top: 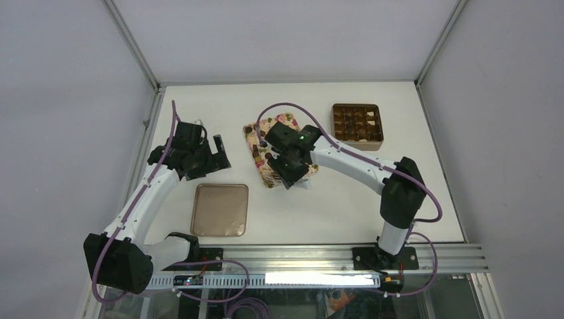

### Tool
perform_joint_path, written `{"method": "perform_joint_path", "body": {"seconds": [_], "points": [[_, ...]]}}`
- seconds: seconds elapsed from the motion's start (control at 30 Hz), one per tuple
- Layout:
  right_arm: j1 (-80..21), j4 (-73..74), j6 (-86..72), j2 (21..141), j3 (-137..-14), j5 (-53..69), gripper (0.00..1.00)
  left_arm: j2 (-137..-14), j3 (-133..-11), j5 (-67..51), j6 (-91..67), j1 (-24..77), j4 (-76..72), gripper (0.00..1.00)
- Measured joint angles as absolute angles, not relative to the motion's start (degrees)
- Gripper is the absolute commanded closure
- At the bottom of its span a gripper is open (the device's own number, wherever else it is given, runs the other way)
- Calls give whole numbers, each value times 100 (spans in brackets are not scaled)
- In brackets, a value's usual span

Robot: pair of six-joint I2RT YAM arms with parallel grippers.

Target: Pack the chocolate

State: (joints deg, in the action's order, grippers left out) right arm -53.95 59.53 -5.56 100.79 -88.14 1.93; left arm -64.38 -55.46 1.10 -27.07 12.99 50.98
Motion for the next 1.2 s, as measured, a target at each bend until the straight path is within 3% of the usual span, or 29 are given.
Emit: {"method": "perform_joint_path", "body": {"seconds": [0.3, 0.6, 0.9, 1.2], "points": [[-5443, 6200, -480, 10372, -8982, -316, 100, -6436, -5546, 106, -2707, 1262, 5098, 1], [-5297, 6213, -510, 10095, -8969, -633, 100, -6436, -5546, 106, -2705, 1262, 5098, 1], [-3107, 6003, -1280, 8707, -8757, -1114, 100, -6436, -5546, 106, -2705, 1262, 5098, 1], [-1743, 6058, -1535, 8635, -8499, -952, 100, -6436, -5546, 106, -2707, 1262, 5098, 1]]}}
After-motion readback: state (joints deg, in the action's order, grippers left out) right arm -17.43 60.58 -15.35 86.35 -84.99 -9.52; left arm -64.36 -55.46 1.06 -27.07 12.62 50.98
